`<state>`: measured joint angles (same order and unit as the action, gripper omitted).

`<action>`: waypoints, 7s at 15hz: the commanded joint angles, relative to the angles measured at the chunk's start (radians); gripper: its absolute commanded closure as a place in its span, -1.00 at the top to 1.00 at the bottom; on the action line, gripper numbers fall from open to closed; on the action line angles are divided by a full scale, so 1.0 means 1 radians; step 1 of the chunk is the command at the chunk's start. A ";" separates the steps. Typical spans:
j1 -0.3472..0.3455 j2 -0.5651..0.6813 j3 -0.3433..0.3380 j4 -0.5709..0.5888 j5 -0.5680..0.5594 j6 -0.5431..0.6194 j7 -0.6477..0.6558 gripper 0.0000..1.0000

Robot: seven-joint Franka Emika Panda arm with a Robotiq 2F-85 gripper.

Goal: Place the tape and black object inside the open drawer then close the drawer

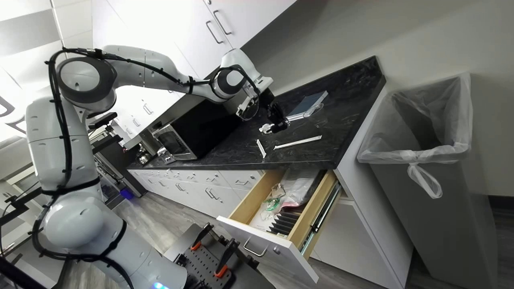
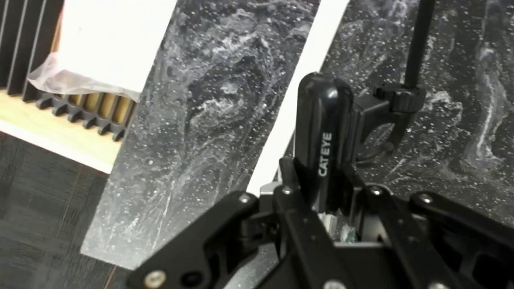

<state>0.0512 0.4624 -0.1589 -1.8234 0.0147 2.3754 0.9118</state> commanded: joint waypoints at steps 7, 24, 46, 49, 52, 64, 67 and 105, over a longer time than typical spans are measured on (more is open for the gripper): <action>-0.074 -0.351 0.011 -0.584 0.032 0.315 -0.189 -0.82; -0.120 -0.401 0.039 -0.855 0.125 0.344 -0.420 -0.83; -0.114 -0.425 -0.108 -0.953 0.148 0.442 -0.419 1.00; -0.119 -0.442 -0.174 -0.961 0.037 0.468 -0.258 1.00; -0.157 -0.418 -0.141 -0.954 0.024 0.492 -0.266 1.00; -0.214 -0.394 -0.179 -0.954 0.073 0.539 -0.142 1.00; -0.244 -0.383 -0.165 -0.955 0.159 0.532 -0.196 1.00; -0.454 -0.296 -0.147 -0.950 0.891 0.471 -1.159 -1.00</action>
<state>-0.4025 0.1665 -0.3059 -2.7738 0.9053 2.8460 -0.2468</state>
